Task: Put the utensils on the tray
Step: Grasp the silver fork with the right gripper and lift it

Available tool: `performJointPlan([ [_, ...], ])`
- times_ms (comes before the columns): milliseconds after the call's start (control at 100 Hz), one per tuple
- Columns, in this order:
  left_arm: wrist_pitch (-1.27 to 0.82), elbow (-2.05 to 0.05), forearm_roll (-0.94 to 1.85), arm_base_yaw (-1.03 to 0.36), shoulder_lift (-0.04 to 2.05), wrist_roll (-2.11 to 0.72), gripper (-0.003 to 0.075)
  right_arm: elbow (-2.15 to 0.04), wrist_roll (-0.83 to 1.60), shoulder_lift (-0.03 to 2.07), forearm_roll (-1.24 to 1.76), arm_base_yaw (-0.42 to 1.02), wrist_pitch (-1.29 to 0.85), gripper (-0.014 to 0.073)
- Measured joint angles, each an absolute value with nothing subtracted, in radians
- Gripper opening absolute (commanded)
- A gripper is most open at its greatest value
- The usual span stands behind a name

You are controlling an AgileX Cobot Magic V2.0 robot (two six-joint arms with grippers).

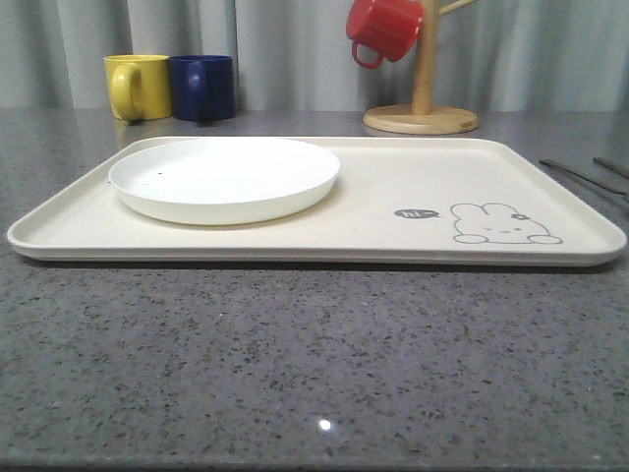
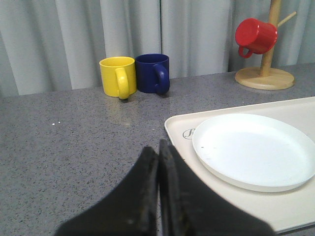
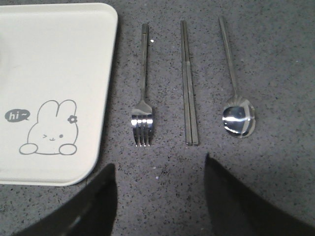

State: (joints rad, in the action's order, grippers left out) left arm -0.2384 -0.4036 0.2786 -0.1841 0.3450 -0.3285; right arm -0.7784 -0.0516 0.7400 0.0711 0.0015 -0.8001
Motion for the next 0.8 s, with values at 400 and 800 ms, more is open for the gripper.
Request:
performJointPlan([
  [400,-0.238,-0.404,0.279,-0.184,0.345,-0.328,-0.0018,-0.861,-0.011,0.893,0.105,0.001,-0.806,0.0488],
  [800,-0.238,-0.404,0.281,-0.184,0.345,-0.328,-0.0018,-1.06,0.022,1.259,0.107,0.064,-0.745,0.0488],
])
